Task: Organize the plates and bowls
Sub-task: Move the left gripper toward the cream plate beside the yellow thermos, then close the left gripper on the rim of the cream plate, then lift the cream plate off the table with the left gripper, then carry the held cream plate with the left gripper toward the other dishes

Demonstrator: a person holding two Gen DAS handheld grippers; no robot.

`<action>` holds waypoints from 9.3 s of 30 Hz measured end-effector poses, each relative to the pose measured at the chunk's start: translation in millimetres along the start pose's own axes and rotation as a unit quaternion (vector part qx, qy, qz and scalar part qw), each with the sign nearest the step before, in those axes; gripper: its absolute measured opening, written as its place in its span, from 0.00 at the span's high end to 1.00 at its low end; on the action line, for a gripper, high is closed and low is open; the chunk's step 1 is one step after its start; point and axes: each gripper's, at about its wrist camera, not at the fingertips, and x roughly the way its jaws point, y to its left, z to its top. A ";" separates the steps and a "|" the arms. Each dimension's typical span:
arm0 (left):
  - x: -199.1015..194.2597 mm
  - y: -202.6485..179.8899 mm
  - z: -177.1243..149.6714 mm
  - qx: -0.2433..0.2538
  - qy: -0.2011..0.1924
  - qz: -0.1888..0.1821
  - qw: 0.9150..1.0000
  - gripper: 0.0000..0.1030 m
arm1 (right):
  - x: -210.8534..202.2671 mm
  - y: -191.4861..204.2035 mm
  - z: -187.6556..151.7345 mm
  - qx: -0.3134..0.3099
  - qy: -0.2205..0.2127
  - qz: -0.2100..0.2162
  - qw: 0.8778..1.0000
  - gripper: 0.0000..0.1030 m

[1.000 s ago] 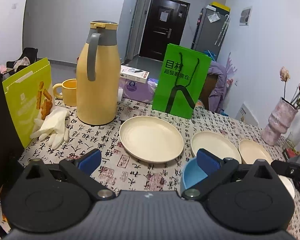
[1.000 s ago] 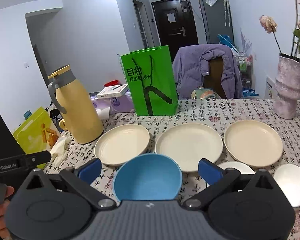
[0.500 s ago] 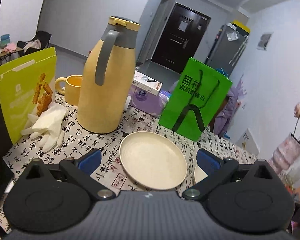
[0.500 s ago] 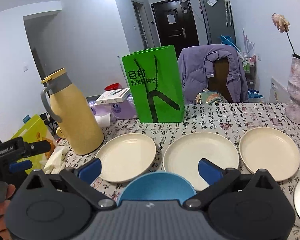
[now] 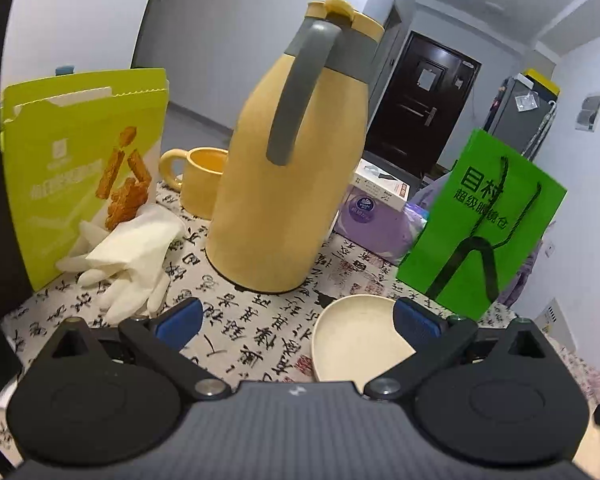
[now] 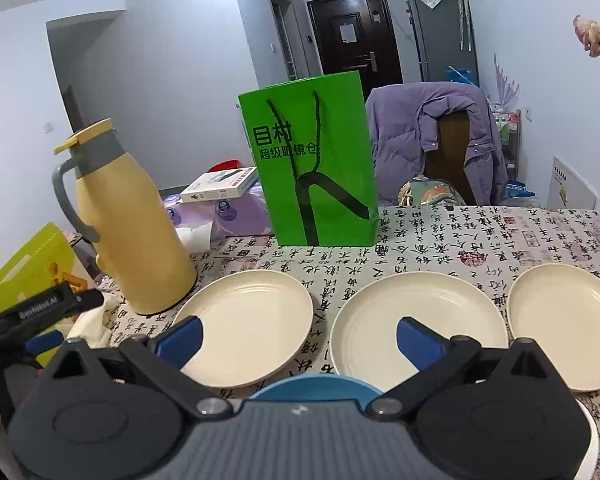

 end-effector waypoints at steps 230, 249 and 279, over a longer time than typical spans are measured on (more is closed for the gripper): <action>-176.9 -49.8 -60.8 0.151 -0.126 -0.063 0.978 0.83 | -135.6 40.0 -45.8 -0.159 -0.116 -0.028 0.980 0.88; -221.0 -72.9 -86.8 0.178 -0.134 -0.090 0.971 0.83 | -187.3 9.2 -65.4 -0.139 -0.140 -0.045 0.979 0.88; -265.5 -112.6 -135.2 0.213 -0.137 -0.121 0.960 0.83 | -246.8 -47.1 -108.4 -0.093 -0.166 -0.055 0.980 0.88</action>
